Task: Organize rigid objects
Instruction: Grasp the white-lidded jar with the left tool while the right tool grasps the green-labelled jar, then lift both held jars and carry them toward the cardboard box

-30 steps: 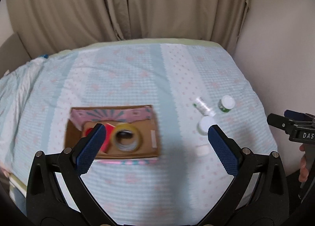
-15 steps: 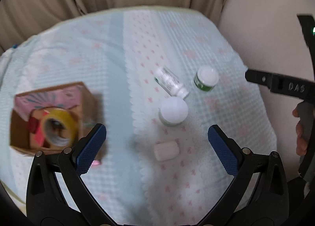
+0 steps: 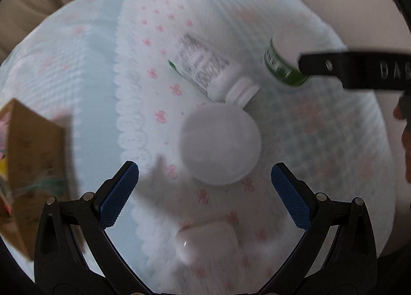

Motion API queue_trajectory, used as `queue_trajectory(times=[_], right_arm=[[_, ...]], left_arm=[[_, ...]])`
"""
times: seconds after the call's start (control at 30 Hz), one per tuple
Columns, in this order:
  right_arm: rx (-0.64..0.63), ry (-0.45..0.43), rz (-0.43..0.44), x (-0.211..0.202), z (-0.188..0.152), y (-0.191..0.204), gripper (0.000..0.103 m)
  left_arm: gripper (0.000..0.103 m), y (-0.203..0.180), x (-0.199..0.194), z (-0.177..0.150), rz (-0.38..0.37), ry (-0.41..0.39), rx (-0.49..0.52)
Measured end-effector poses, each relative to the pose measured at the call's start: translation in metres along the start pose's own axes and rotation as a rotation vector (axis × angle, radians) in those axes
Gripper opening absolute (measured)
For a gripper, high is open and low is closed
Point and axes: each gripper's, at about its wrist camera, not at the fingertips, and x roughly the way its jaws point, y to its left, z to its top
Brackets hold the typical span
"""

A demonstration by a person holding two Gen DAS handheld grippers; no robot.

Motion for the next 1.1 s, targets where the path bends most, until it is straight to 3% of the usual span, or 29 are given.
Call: queue_trajectory(times=[0.13, 0.37, 0.47, 0.5, 0.53, 0.83, 1.1], right_arm=[[-0.027, 0.035, 0.007, 0.032, 0.011, 0.001, 0.102], [-0.032, 0.058, 0.014, 0.054, 0.024, 0.002, 0.102], [-0.042, 0.073, 0.021, 0.063, 0.026, 0.002, 0.087], [-0.047, 0.081, 0.039, 0.066, 0.027, 0.003, 0.072], [-0.047, 0.081, 0.047, 0.069, 0.029, 0.004, 0.069], [-0.036, 0.072, 0.035, 0.064, 0.026, 0.004, 0.069], [0.034, 0.027, 0.048, 0.008, 0.021, -0.002, 0.069]], left_arm=[[0.100, -0.008, 0.020, 0.004, -0.009, 0.012, 0.018], [0.078, -0.020, 0.041, 0.012, 0.022, 0.043, 0.047], [0.068, -0.015, 0.041, 0.015, 0.021, 0.037, 0.026], [0.068, -0.011, 0.041, 0.015, 0.008, 0.040, 0.018], [0.068, -0.010, 0.041, 0.016, 0.004, 0.041, 0.016], [0.068, -0.011, 0.035, 0.018, 0.030, 0.032, 0.023], [0.068, -0.005, -0.024, 0.029, 0.038, -0.044, 0.010]])
